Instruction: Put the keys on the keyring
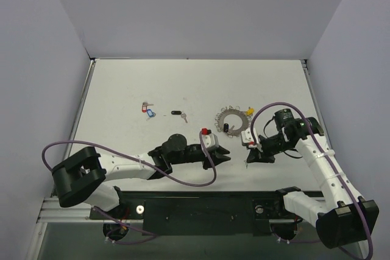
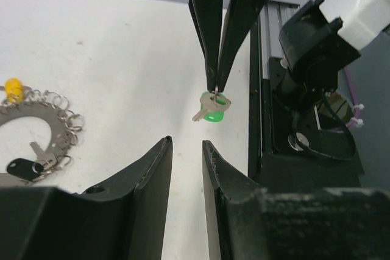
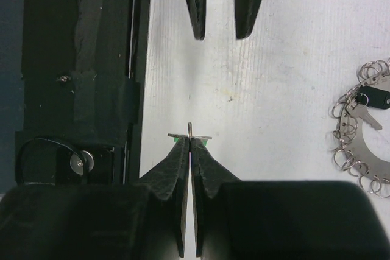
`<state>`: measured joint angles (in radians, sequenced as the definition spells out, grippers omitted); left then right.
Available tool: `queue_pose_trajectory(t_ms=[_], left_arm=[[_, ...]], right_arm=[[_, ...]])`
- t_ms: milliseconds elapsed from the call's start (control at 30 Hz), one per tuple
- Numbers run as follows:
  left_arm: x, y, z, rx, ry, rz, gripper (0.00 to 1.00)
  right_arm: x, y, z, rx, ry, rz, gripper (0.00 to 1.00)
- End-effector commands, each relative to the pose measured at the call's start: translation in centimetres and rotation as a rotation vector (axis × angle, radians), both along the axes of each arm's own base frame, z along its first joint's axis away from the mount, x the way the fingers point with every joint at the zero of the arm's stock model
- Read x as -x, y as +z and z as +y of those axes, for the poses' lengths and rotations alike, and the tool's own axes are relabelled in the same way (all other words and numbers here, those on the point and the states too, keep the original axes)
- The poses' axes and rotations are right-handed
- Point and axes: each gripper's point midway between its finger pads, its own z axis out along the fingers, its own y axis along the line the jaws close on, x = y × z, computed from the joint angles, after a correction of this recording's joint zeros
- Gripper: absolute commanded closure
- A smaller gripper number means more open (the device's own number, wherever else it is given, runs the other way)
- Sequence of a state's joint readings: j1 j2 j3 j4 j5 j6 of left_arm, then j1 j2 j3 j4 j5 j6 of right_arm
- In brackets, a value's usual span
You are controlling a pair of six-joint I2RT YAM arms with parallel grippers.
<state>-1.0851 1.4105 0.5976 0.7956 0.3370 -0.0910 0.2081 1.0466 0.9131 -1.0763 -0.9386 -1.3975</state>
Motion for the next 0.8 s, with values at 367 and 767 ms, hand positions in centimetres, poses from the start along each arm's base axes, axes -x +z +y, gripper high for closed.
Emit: queue_pose_trajectory(t_ms=[367,767], left_arm=[[1.4,1.3,-4.8,0.119,-0.054,-0.053,0.67],[0.2,0.6,-5.6,0.137,0.014,-0.088,0.67]], right_arm=[[1.0,0.6,-0.1,-0.066,-0.059,0.071,1.00],[1.0,0.8,0.1,-0.087,-0.065,0.080,1.00]])
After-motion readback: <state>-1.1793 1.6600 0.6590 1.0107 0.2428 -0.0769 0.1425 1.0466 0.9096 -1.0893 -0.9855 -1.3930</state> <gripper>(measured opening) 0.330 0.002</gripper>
